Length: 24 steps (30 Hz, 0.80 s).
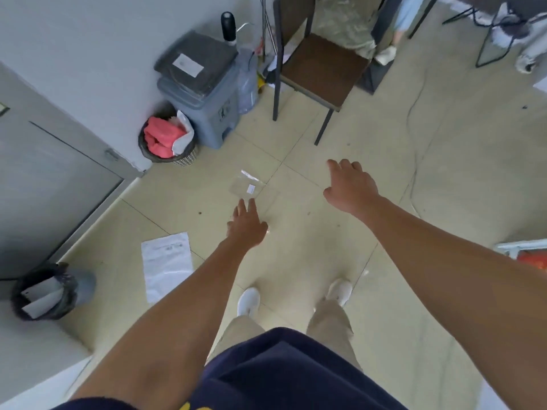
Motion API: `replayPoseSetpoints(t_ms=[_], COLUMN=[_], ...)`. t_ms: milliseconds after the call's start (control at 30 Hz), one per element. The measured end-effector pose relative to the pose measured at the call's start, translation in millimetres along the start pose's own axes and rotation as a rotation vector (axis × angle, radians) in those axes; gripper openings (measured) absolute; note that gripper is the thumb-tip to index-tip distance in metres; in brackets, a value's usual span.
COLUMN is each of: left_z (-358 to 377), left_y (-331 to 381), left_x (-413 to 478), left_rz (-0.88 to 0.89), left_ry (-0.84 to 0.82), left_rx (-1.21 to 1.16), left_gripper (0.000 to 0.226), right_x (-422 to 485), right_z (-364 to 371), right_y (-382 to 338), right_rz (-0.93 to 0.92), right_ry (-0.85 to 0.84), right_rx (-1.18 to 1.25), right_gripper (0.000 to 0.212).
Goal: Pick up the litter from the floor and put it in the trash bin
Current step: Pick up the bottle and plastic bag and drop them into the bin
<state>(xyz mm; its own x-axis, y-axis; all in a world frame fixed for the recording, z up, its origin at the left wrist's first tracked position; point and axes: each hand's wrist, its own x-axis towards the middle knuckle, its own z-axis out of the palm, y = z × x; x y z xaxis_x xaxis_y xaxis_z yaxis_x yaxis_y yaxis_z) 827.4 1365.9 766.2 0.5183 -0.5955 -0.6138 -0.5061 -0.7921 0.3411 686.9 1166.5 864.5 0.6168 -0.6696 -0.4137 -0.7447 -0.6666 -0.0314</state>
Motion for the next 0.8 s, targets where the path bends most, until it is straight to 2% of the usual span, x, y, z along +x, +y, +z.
replayPoseSetpoints(t_ms=[200, 333, 467, 567, 700, 800], left_z=[-3.0, -3.6, 5.9, 28.5, 50.3, 56.9], left_y=[55.2, 91.5, 89.5, 70.6, 49.9, 44.9], left_x=[28.1, 37.5, 39.9, 45.5, 75.1, 105.7], left_rz=[-0.193, -0.315, -0.416, -0.589, -0.639, -0.702], left_ry=[0.091, 0.127, 0.218, 0.175, 0.088, 0.135], left_rx=[-0.099, -0.227, -0.325, -0.393, -0.568, -0.662], left_gripper=[0.079, 0.081, 0.082, 0.082, 0.083, 0.072], right_x=[96.9, 135.7, 176.6, 208.3, 258.1, 294.8], right_z=[-35.1, -49.7, -54.9, -45.9, -28.6, -6.6], right_y=[47.9, 53.4, 21.9, -12.8, -54.6, -80.0], right_rz=[-0.206, -0.372, -0.544, -0.668, -0.676, -0.729], right_ry=[0.040, -0.021, -0.078, -0.103, -0.160, -0.216], right_rx=[-0.019, -0.106, -0.216, -0.300, -0.378, -0.431], right_gripper=[0.063, 0.062, 0.057, 0.054, 0.055, 0.057])
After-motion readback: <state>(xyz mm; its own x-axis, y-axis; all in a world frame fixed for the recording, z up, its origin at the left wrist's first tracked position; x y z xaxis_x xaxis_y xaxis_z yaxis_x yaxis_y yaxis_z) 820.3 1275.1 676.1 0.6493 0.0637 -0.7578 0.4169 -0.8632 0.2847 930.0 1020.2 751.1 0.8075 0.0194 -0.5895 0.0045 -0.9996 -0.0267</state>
